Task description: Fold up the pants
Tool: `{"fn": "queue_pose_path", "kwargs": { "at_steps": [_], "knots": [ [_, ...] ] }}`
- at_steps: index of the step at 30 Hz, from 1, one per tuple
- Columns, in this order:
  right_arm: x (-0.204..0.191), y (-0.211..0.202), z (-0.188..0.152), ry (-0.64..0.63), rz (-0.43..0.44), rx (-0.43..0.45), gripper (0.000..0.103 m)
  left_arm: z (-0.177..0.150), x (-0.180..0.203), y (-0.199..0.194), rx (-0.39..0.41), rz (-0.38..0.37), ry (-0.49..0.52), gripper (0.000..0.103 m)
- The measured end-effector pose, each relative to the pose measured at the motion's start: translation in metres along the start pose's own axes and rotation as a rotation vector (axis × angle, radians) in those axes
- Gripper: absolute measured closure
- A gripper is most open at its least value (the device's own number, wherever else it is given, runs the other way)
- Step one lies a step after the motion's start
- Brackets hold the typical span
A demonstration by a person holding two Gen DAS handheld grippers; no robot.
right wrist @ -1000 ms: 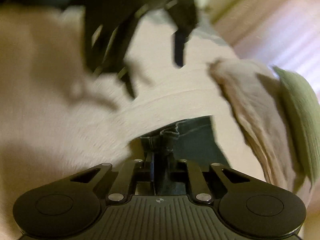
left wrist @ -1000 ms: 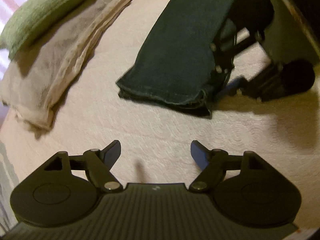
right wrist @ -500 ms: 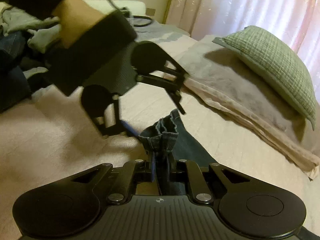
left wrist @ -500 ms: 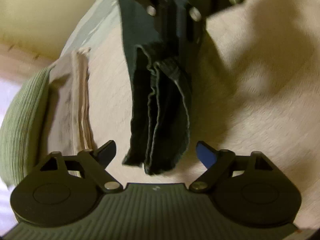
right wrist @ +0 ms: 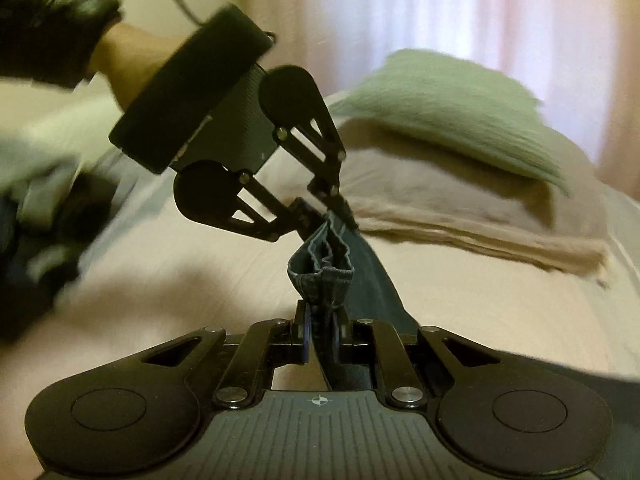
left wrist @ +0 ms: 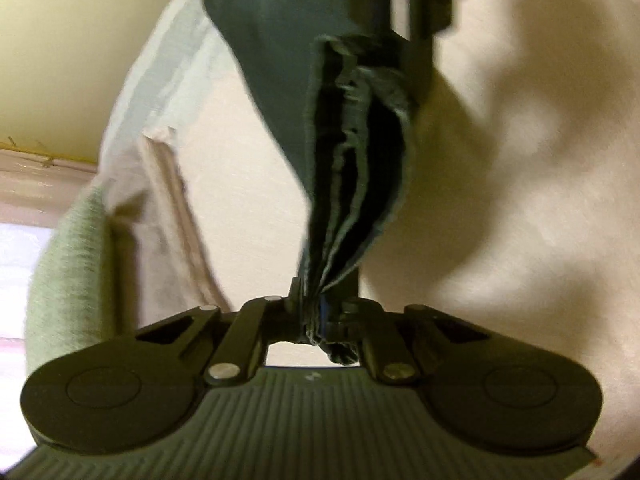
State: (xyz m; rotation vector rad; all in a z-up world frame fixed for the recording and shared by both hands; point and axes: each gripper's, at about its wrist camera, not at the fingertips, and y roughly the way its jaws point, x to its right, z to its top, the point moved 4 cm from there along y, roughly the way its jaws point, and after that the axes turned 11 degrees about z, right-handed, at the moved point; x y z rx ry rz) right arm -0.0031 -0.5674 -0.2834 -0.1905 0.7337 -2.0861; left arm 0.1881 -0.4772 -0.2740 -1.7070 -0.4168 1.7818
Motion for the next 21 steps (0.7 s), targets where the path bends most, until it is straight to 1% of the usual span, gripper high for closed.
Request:
{"fn": "queue_pose_path", "kwargs": {
  "at_steps": [2,5,8,10,12,14,18,20,21],
  "knots": [
    [0.016,-0.024,0.004,0.073,-0.039,0.057,0.096,0.017,-0.027,-0.003,0.018,0.014,0.001,0.097],
    [0.051,-0.064,0.006,0.182,-0.092,0.136,0.096,0.058,-0.068,0.001,0.052,0.014,0.045,0.097],
    [0.101,-0.105,-0.001,0.308,-0.129,0.204,0.096,0.11,-0.103,0.019,0.075,0.004,0.083,0.097],
    [0.14,-0.129,-0.012,0.404,-0.135,0.242,0.096,0.149,-0.126,0.04,0.089,-0.011,0.096,0.097],
    [0.183,-0.15,-0.03,0.499,-0.141,0.262,0.096,0.187,-0.141,0.066,0.101,-0.029,0.116,0.097],
    [0.224,-0.168,-0.052,0.598,-0.143,0.275,0.096,0.227,-0.15,0.099,0.108,-0.065,0.142,0.097],
    [0.297,-0.189,-0.103,0.743,-0.186,0.287,0.096,0.294,-0.151,0.175,0.13,-0.151,0.179,0.096],
    [0.332,-0.19,-0.135,0.834,-0.211,0.295,0.096,0.325,-0.141,0.213,0.131,-0.186,0.191,0.093],
    [0.348,-0.188,-0.152,0.875,-0.223,0.287,0.096,0.338,-0.136,0.233,0.129,-0.194,0.182,0.087]
  ]
}}
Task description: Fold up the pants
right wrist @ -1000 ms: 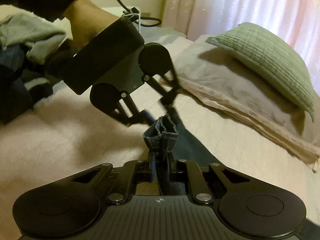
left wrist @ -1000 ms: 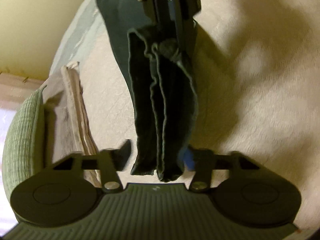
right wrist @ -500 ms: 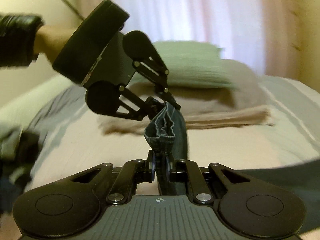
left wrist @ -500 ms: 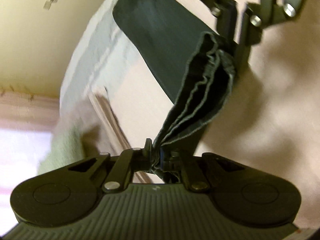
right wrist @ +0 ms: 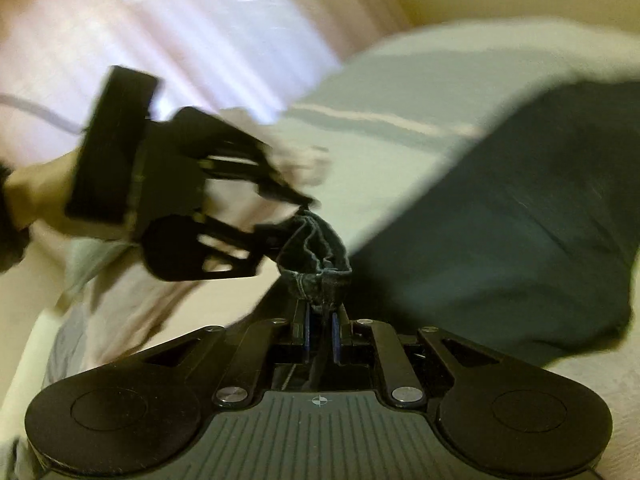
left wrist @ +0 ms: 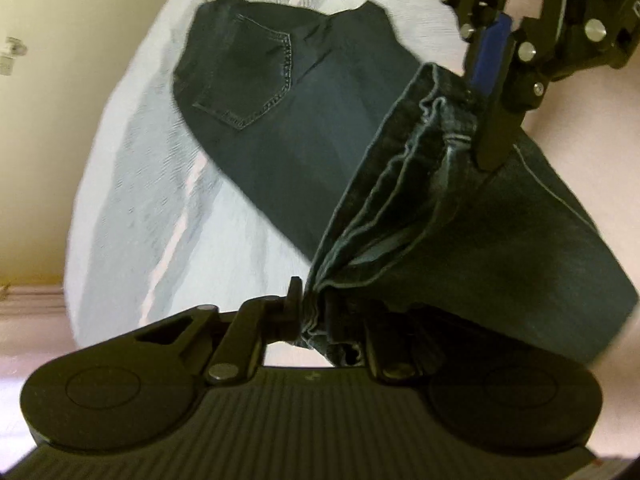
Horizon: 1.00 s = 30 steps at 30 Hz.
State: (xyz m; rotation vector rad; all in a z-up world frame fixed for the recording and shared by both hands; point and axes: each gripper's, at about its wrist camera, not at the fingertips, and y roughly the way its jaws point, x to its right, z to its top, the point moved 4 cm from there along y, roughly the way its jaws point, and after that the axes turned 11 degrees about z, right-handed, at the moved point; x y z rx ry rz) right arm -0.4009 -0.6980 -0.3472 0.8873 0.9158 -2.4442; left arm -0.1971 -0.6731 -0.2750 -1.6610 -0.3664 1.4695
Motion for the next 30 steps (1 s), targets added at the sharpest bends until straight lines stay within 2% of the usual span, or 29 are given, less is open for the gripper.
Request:
{"fn": "queue_pose_path", "kwargs": {
  "at_steps": [1,3,5,8,12,16,20,21,23,25,27,28,29,30],
  "knots": [
    [0.021,0.004,-0.001,0.035,-0.022,-0.017,0.096,0.008,-0.002,0.022,-0.01,-0.002,-0.029,0.077],
    [0.053,0.012,-0.008,0.103,-0.086,-0.063,0.09,0.014,-0.005,0.05,-0.05,-0.011,-0.121,0.068],
    [0.064,0.009,-0.013,0.123,-0.098,-0.065,0.079,0.008,-0.006,0.064,-0.072,-0.012,-0.214,0.068],
    [0.054,0.0,-0.013,0.086,-0.103,-0.049,0.067,-0.016,-0.009,0.069,-0.125,-0.007,-0.374,0.068],
    [0.041,0.001,-0.008,0.089,-0.112,-0.038,0.057,-0.074,-0.006,0.049,-0.236,0.001,-0.651,0.068],
    [0.035,0.012,-0.012,0.053,-0.177,-0.068,0.056,-0.137,0.003,0.006,-0.316,0.04,-0.997,0.066],
    [0.042,0.026,-0.018,0.095,-0.24,-0.101,0.056,-0.191,0.028,-0.035,-0.353,0.055,-1.354,0.066],
    [0.042,0.029,-0.017,0.101,-0.252,-0.1,0.056,-0.199,0.037,-0.041,-0.362,0.051,-1.411,0.066],
    [0.042,0.03,-0.019,0.119,-0.271,-0.085,0.056,-0.207,0.058,-0.042,-0.38,0.027,-1.482,0.066],
    [0.039,0.027,-0.021,0.117,-0.299,-0.07,0.056,-0.208,0.072,-0.04,-0.39,-0.002,-1.512,0.066],
    [0.034,0.026,-0.023,0.105,-0.327,-0.058,0.06,-0.212,0.083,-0.038,-0.383,-0.02,-1.558,0.066],
    [0.033,0.028,-0.022,0.106,-0.339,-0.052,0.076,-0.211,0.086,-0.032,-0.372,-0.028,-1.577,0.066],
    [0.033,0.03,-0.021,0.109,-0.345,-0.052,0.082,-0.21,0.088,-0.024,-0.372,-0.028,-1.583,0.067],
    [0.033,0.031,-0.02,0.114,-0.343,-0.059,0.083,-0.209,0.091,-0.019,-0.376,-0.028,-1.586,0.067]
  ]
}}
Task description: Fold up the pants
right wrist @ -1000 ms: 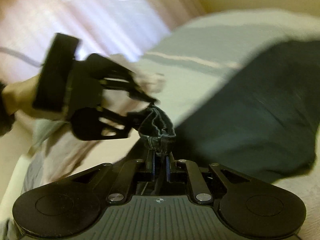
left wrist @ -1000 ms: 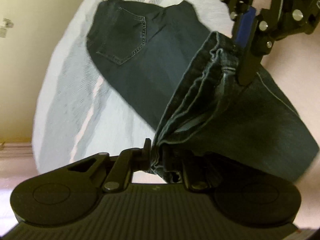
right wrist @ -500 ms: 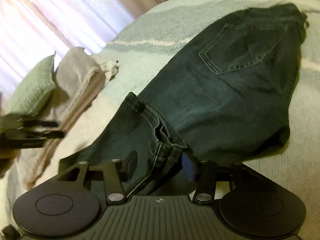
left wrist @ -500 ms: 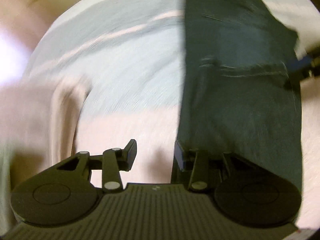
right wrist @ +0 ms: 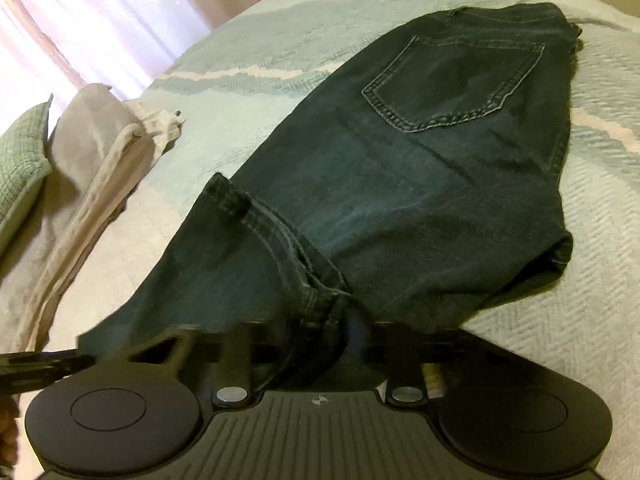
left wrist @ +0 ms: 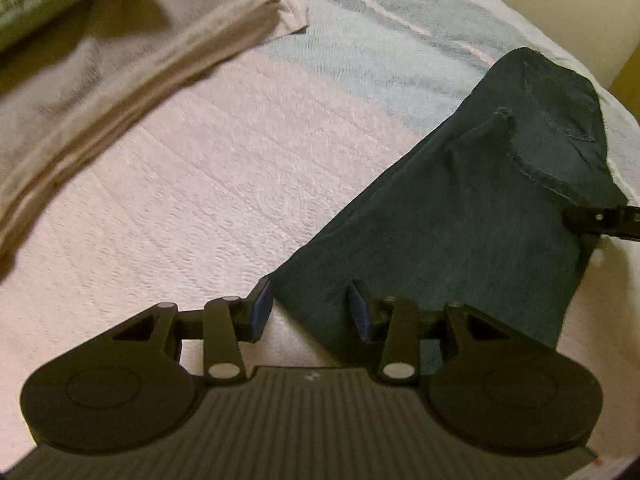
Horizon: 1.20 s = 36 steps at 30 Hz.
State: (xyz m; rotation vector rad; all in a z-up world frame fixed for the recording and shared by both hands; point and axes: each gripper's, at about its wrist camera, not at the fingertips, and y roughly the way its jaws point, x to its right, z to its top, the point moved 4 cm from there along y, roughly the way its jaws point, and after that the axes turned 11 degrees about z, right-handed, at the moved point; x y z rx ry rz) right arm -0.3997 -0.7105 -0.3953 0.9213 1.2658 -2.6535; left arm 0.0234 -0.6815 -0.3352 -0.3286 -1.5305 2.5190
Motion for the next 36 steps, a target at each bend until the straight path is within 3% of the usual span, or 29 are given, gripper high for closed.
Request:
{"fn": "queue_pose_path", "kwargs": {
  "at_steps": [2,6,7,10,12,14,17,20,25,27,29,31,33,36],
  "knots": [
    [-0.006,-0.003,0.007,-0.019,0.022,0.012,0.087,-0.002,0.0,0.015,-0.01,0.021,0.009,0.065],
    [-0.018,-0.028,0.028,-0.111,0.067,0.129,0.093,-0.004,0.001,0.021,-0.001,0.036,0.021,0.064],
    [-0.011,-0.025,0.028,-0.11,0.055,0.122,0.093,-0.002,0.002,0.016,0.022,0.043,0.027,0.064],
    [0.023,0.005,0.016,0.009,0.022,-0.034,0.092,0.001,0.005,0.022,0.022,0.039,0.007,0.064],
    [0.026,0.0,0.017,-0.012,0.037,-0.036,0.089,0.001,0.009,0.031,-0.003,0.06,0.028,0.064],
    [0.02,-0.012,0.022,-0.075,0.005,-0.016,0.073,0.003,0.013,0.034,-0.01,0.074,0.05,0.064],
    [0.009,-0.031,0.037,-0.172,-0.022,0.051,0.068,0.002,0.016,0.03,-0.008,0.084,0.071,0.064],
    [-0.004,-0.03,0.054,-0.269,0.032,0.062,0.066,0.001,0.014,0.016,0.015,0.111,0.064,0.066],
    [-0.019,0.03,0.076,-0.421,0.145,-0.122,0.065,0.004,0.021,-0.011,0.085,0.109,0.039,0.068],
    [-0.018,0.054,0.077,-0.477,0.119,-0.221,0.065,0.001,0.029,-0.006,0.07,0.096,0.053,0.068],
    [-0.014,0.072,0.072,-0.492,0.115,-0.3,0.065,-0.008,0.035,0.013,0.014,0.129,0.102,0.068],
    [-0.007,0.078,0.067,-0.507,0.114,-0.326,0.064,-0.019,0.034,0.033,-0.034,0.166,0.121,0.063],
    [-0.001,0.08,0.066,-0.505,0.132,-0.317,0.064,-0.024,0.027,0.041,-0.054,0.16,0.064,0.058],
    [0.007,0.07,0.07,-0.484,0.168,-0.301,0.064,-0.024,0.024,0.041,-0.068,0.159,0.008,0.057]
  ]
}}
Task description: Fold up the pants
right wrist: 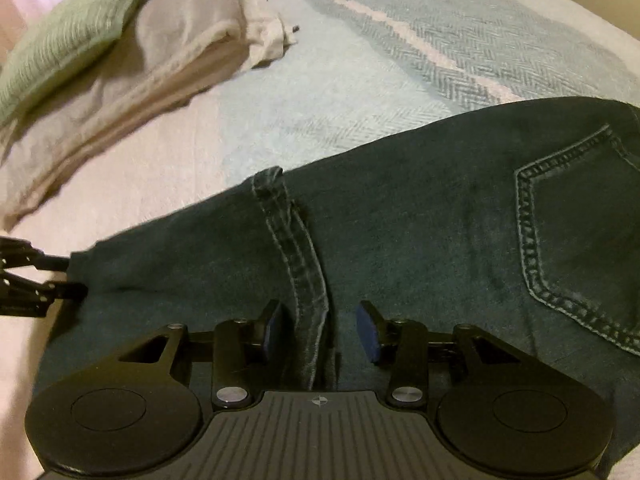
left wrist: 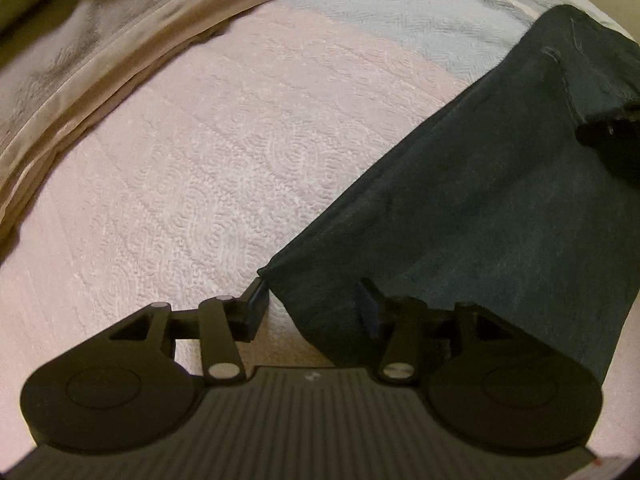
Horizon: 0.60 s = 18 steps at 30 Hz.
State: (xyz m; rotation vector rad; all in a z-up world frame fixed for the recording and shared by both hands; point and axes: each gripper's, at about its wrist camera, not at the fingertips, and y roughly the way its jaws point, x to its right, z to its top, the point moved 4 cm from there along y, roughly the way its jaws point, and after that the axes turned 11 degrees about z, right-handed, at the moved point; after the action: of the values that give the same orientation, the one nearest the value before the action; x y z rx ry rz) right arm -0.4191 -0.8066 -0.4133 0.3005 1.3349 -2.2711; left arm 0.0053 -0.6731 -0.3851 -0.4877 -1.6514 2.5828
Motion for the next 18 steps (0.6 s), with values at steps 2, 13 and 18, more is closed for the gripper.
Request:
{"fn": "queue_pose_path", "kwargs": {
  "at_steps": [2,13,18],
  "knots": [
    [0.001,-0.014,0.001,0.038,-0.01,0.033,0.064,0.001,0.001,-0.006,0.005,0.011,0.0,0.058],
    [-0.079,-0.093,-0.075,-0.017,-0.107,0.141,0.058,-0.02,0.003,-0.073,0.179,0.07,0.274,0.062],
    [-0.196,-0.05,-0.099,-0.336,-0.035,0.058,0.052,-0.049,0.012,-0.093,0.341,0.054,0.676,0.048]
  ]
}}
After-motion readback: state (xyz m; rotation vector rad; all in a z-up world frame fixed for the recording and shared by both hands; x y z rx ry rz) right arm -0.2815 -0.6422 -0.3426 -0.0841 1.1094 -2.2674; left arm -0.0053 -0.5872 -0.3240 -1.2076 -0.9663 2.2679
